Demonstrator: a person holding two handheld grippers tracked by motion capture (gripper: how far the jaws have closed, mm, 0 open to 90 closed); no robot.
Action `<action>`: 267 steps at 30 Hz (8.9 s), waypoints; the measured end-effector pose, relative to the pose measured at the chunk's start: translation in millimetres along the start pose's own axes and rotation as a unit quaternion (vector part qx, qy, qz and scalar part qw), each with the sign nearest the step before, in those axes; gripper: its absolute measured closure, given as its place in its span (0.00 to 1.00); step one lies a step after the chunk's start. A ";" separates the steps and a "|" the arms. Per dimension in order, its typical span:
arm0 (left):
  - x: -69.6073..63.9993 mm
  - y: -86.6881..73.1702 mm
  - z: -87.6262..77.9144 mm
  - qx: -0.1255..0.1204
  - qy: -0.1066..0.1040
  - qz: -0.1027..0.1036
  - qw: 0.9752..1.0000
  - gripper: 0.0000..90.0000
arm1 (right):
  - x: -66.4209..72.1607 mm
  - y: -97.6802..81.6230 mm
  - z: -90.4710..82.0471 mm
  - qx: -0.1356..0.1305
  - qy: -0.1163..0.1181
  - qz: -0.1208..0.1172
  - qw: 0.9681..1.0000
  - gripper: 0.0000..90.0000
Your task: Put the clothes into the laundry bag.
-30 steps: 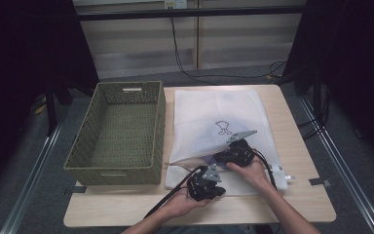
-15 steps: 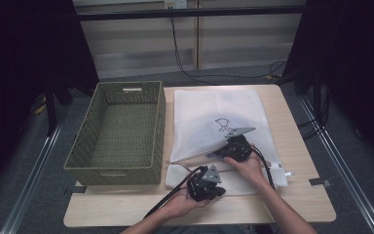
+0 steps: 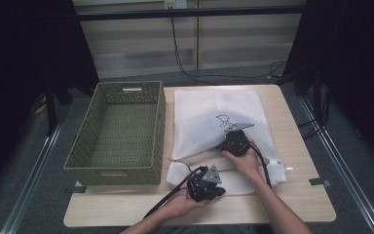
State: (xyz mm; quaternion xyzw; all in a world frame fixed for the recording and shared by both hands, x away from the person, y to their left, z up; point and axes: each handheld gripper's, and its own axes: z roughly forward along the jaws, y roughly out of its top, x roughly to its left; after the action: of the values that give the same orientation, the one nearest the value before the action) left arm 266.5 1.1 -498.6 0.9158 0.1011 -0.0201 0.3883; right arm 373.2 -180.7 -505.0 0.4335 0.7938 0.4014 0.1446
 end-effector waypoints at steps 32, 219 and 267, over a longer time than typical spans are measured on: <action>0.4 0.2 -0.1 0.002 -0.001 0.001 1.000 1.00 | 10.0 -2.5 -9.2 -0.009 -0.014 -0.007 1.000 0.74; 3.2 5.9 1.9 0.017 0.016 -0.005 1.000 1.00 | 13.1 -61.1 -83.4 0.070 0.049 -0.079 0.993 0.99; -4.4 -36.5 -171.9 -0.172 0.178 -0.112 0.962 0.28 | 0.5 -71.9 -194.7 -0.143 0.026 0.057 0.988 0.38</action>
State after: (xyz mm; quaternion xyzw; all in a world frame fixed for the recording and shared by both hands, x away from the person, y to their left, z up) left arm 247.8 148.1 -403.9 0.8066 0.2728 0.1177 0.5111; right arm 219.3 -301.8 -436.0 0.4421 0.7058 0.5293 0.1618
